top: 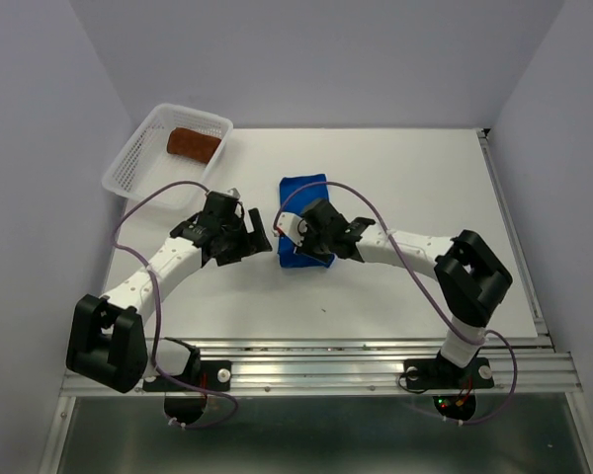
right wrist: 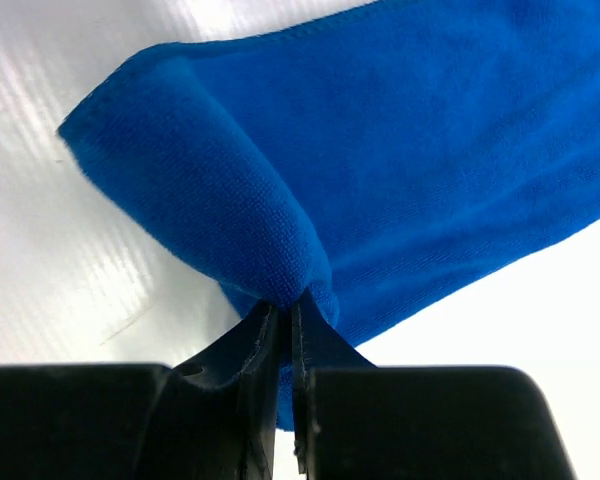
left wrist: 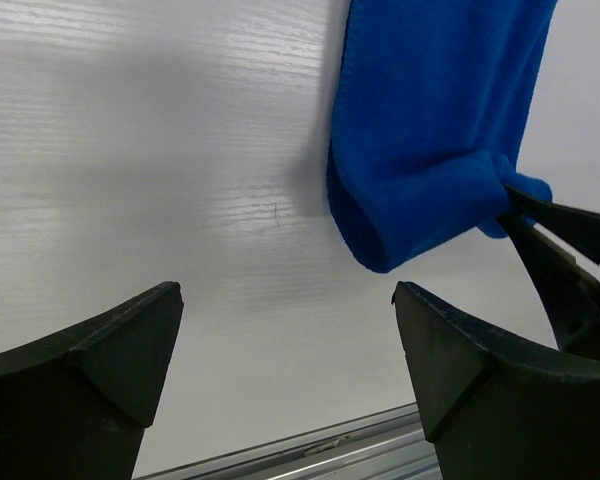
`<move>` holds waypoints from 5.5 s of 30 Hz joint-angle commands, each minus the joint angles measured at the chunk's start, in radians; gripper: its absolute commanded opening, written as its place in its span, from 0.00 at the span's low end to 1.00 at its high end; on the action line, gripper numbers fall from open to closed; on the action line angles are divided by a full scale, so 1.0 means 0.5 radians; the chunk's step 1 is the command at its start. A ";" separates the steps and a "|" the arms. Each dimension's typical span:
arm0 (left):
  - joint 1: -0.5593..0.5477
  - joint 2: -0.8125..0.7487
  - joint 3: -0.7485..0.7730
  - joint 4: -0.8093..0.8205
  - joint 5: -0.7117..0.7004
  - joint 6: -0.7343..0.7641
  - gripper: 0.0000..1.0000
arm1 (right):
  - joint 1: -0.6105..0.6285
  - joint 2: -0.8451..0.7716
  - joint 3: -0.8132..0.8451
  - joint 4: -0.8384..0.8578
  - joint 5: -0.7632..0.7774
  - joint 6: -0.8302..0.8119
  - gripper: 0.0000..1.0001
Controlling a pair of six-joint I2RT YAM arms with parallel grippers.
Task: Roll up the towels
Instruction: Roll the towel
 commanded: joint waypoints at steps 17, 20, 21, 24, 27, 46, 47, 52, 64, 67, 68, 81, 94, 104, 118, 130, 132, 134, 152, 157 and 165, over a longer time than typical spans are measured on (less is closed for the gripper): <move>-0.024 0.067 -0.329 0.737 0.473 0.089 0.99 | -0.216 0.235 0.206 0.167 -0.161 0.002 0.39; -0.034 0.120 -0.323 0.783 0.492 0.080 0.99 | -0.216 0.217 0.194 0.247 -0.128 0.069 0.46; -0.037 0.129 -0.326 0.792 0.498 0.076 0.99 | -0.216 0.208 0.182 0.281 -0.079 0.094 0.48; -0.052 0.169 -0.314 0.863 0.498 0.073 0.99 | -0.216 0.195 0.154 0.364 -0.045 0.158 0.60; -0.064 0.230 -0.290 0.872 0.461 0.079 0.99 | -0.235 0.205 0.148 0.394 -0.036 0.207 0.62; -0.077 0.837 -0.072 1.029 0.338 -0.145 0.72 | -0.253 0.153 0.022 0.465 -0.146 0.220 0.69; -0.080 0.862 -0.069 1.007 0.341 -0.145 0.68 | -0.253 0.140 0.022 0.459 -0.137 0.217 0.69; -0.086 0.911 -0.053 0.900 0.189 -0.132 0.47 | -0.253 -0.077 -0.057 0.437 -0.198 0.159 0.73; -0.089 0.948 0.250 0.446 0.197 0.073 0.30 | -0.140 -0.225 -0.190 0.118 -0.373 -0.102 0.69; -0.089 0.985 0.318 0.357 0.216 0.122 0.30 | -0.140 -0.152 -0.153 0.097 -0.373 -0.164 0.67; -0.089 0.994 0.327 0.329 0.213 0.135 0.30 | -0.140 -0.115 -0.092 0.057 -0.358 -0.167 0.66; -0.043 1.056 0.324 0.378 0.396 0.126 0.31 | -0.140 0.269 -0.027 0.103 -0.097 -0.152 0.24; 0.052 0.697 0.220 0.412 0.492 0.043 0.69 | -0.140 0.076 0.007 -0.090 -0.802 0.590 0.04; 0.061 0.445 0.110 0.366 0.498 0.027 0.85 | -0.262 0.115 0.074 -0.127 -1.258 1.204 0.01; 0.141 0.132 -0.071 0.500 0.553 0.058 0.99 | -0.560 0.435 0.163 -0.087 -1.855 1.805 0.01; 0.086 0.224 -0.225 0.844 0.756 0.055 0.99 | -0.729 0.564 0.102 0.057 -1.907 2.165 0.01; 0.074 0.261 -0.219 0.896 0.756 0.052 0.99 | -0.747 0.573 0.114 0.057 -1.913 2.168 0.01; 0.068 0.340 -0.188 0.948 0.762 0.058 0.99 | -0.765 0.591 0.136 0.057 -1.938 2.162 0.01; -0.061 0.982 0.275 0.980 0.655 0.058 0.75 | -0.824 0.686 0.123 0.094 -2.063 2.131 0.01; -0.138 1.040 0.391 0.811 0.406 0.122 0.34 | -0.824 0.692 0.102 0.094 -2.063 2.125 0.01; -0.166 1.163 0.738 0.149 0.151 0.064 0.00 | -0.824 0.451 0.096 -0.065 -1.773 1.696 0.40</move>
